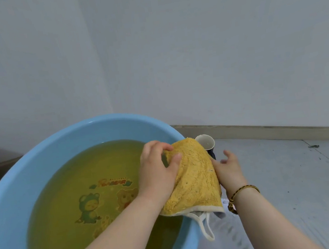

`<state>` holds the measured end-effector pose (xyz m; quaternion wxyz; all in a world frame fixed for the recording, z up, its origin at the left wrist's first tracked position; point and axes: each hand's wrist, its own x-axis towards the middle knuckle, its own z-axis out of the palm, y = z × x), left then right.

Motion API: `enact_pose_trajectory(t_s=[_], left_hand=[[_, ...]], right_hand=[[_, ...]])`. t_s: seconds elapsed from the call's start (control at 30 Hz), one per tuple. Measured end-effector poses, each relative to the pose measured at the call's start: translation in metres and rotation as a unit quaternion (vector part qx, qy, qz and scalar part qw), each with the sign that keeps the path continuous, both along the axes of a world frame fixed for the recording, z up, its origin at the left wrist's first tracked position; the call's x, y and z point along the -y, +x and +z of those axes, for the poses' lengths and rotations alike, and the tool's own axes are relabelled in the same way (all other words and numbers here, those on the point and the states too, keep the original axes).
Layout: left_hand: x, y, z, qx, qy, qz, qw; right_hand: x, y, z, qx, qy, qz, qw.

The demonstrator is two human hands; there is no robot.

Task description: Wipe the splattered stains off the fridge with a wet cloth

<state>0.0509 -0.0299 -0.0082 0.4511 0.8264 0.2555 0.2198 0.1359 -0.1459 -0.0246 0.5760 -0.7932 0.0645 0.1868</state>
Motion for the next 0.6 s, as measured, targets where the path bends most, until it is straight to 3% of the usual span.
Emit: enact_pose_trajectory(t_s=[0.1, 0.17, 0.27, 0.37, 0.47, 0.6], left_hand=[[0.002, 0.003, 0.002, -0.02, -0.004, -0.062, 0.998], [0.007, 0.006, -0.002, -0.033, -0.022, -0.081, 0.996], [0.007, 0.01, -0.01, -0.015, -0.039, -0.071, 0.997], [0.003, 0.008, -0.009, -0.011, -0.065, -0.082, 0.994], [-0.006, 0.002, 0.002, -0.042, -0.116, -0.077, 0.989], [-0.024, -0.013, 0.052, -0.102, -0.104, -0.071, 0.987]], right_hand=[[-0.002, 0.002, 0.012, 0.156, 0.005, -0.041, 0.987], [-0.007, -0.002, 0.025, 0.109, 0.069, 0.056, 0.99], [-0.017, -0.01, 0.025, 0.041, 0.043, 0.187, 0.981], [-0.02, -0.012, 0.021, 0.066, 0.032, 0.15, 0.986], [-0.014, -0.006, 0.037, 0.012, 0.06, 0.065, 0.996], [0.008, -0.005, 0.09, -0.005, 0.01, 0.0, 1.0]])
